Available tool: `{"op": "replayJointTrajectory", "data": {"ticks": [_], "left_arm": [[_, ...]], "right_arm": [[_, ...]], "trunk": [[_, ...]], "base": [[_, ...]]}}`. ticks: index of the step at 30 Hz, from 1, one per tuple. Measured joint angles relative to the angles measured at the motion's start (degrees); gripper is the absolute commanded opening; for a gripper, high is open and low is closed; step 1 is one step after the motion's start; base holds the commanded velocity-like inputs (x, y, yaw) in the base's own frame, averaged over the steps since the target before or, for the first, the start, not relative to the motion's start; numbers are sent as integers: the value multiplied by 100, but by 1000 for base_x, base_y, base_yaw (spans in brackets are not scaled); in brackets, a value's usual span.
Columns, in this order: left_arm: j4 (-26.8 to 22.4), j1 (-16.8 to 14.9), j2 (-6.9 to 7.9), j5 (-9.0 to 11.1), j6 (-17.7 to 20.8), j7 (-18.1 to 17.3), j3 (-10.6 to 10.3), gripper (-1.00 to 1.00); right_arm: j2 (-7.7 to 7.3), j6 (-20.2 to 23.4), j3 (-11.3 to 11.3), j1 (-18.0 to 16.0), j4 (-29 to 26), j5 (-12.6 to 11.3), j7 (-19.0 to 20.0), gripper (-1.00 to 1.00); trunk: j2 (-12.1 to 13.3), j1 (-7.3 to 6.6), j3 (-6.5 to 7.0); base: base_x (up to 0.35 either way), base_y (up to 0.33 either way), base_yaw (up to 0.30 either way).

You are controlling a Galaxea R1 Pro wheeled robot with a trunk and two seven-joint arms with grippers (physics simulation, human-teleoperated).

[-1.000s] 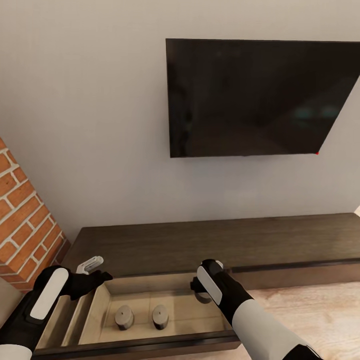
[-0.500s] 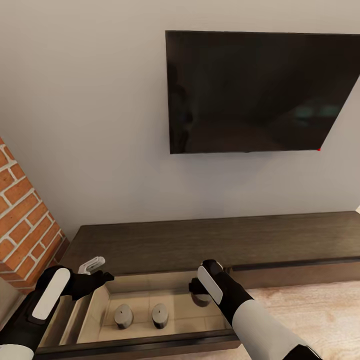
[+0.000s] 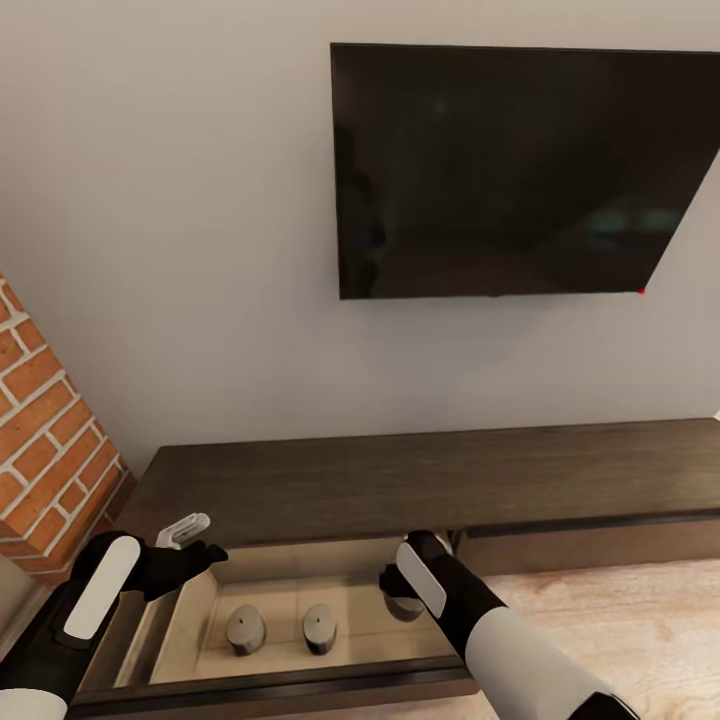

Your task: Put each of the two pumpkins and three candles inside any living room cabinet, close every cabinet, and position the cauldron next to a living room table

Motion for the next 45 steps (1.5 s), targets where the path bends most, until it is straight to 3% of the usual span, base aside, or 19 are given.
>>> {"op": "replayJointTrajectory", "data": {"ticks": [9, 24, 30, 40, 45], "left_arm": [[0, 0, 2, -3, -5, 0, -4, 100], [0, 0, 22, 6, 0, -7, 5, 100], [0, 0, 30, 186, 0, -9, -9, 100], [0, 0, 32, 247, 0, -9, -10, 100], [0, 0, 30, 247, 0, -9, -17, 100]], "right_arm": [[0, -530, 31, 19, 210, 5, 10, -100], [0, -575, 53, 19, 260, -1, 8, -100], [0, -554, 53, 19, 211, -1, 2, -100], [0, -525, 52, 20, 199, -2, 3, -100], [0, -525, 53, 19, 198, 1, 8, -100]], "trunk": [[-361, 198, -162], [-963, 527, -431], [-1203, 659, -538], [-1604, 879, -718], [-1606, 879, -718]], "base": [[0, 0, 0], [0, 0, 0], [0, 0, 7], [0, 0, 236], [0, 0, 71]]}}
